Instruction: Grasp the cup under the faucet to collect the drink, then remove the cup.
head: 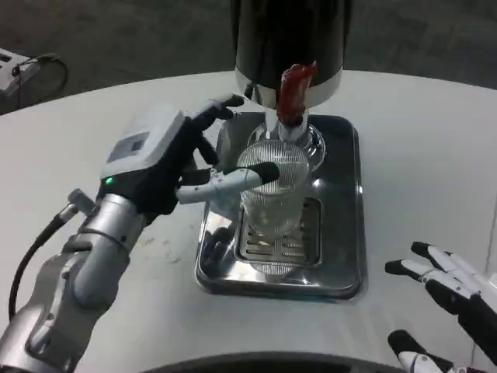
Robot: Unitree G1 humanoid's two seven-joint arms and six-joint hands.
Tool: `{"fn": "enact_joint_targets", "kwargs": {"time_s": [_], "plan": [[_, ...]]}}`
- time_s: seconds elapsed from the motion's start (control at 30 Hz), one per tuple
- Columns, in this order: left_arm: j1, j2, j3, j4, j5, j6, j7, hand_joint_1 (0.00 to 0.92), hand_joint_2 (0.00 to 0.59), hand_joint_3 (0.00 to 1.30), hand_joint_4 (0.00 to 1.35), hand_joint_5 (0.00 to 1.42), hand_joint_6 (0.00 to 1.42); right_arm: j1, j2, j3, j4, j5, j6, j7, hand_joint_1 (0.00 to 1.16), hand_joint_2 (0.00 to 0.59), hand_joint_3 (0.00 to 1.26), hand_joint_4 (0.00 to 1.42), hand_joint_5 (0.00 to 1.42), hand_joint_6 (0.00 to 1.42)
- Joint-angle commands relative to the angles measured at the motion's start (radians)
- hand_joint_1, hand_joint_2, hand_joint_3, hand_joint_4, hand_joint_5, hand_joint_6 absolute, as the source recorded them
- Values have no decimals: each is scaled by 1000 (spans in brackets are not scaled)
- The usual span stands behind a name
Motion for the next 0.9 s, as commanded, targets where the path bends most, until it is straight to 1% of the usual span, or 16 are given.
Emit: {"fn": "enact_joint_targets", "kwargs": {"time_s": [0.03, 0.1, 0.17, 0.23, 0.37, 0.4, 0.43, 0.47, 0.5, 0.57, 0.63, 0.73, 0.8, 0.9], "plan": [[85, 18, 64, -63, -42, -59, 43, 155, 61, 264, 281, 636, 812, -5, -2, 27, 1, -12, 14, 3, 315, 469, 163, 0, 0, 65], [119, 16, 94, -91, -64, -91, 62, 159, 65, 270, 296, 640, 806, -8, -3, 31, 0, -14, 19, 3, 315, 469, 179, 0, 0, 65], [165, 10, 136, -128, -110, -129, 75, 161, 72, 282, 311, 641, 797, -8, -5, 34, -2, -14, 21, 2, 315, 469, 182, 0, 0, 65], [199, 2, 169, -163, -152, -146, 76, 156, 80, 292, 325, 634, 783, -9, -7, 36, -3, -15, 23, 2, 315, 469, 183, 0, 0, 65], [239, -12, 223, -245, -251, -131, 35, 132, 92, 305, 341, 618, 770, -14, -6, 39, -7, -12, 33, 5, 316, 469, 186, 4, 0, 65], [241, -14, 233, -265, -282, -121, 17, 101, 105, 321, 352, 593, 752, -16, -6, 40, -8, -11, 35, 5, 316, 469, 186, 5, 0, 65], [242, -15, 239, -278, -302, -113, 2, 73, 100, 331, 362, 573, 713, -16, -6, 41, -8, -11, 37, 6, 316, 469, 186, 6, 0, 65], [240, -16, 246, -298, -335, -96, -22, 28, 102, 337, 359, 526, 643, -16, -6, 42, -9, -9, 40, 7, 316, 469, 186, 7, 0, 65], [226, -13, 253, -320, -389, -66, -64, 6, 107, 339, 357, 493, 590, -15, -7, 43, -11, -8, 39, 7, 316, 469, 187, 8, 0, 65], [187, -2, 266, -358, -497, 3, -154, 0, 114, 333, 333, 442, 503, -13, -8, 46, -13, -9, 38, 7, 316, 469, 187, 9, 0, 65], [158, 5, 277, -378, -563, 58, -215, 0, 122, 314, 293, 403, 459, -7, -6, 49, -19, -12, 35, 5, 316, 469, 187, 9, 0, 65], [80, 26, 288, -397, -685, 172, -330, 0, 136, 282, 248, 355, 378, 1, -5, 44, -30, -11, 32, 2, 316, 469, 187, 9, 0, 65], [34, 41, 283, -399, -729, 224, -395, 0, 138, 278, 237, 345, 366, 5, -7, 38, -32, -7, 31, 0, 316, 469, 187, 9, 0, 65], [-18, 56, 267, -390, -759, 271, -473, 0, 145, 268, 215, 320, 322, 9, -6, 31, -35, -5, 31, -3, 316, 469, 187, 9, 0, 65]]}}
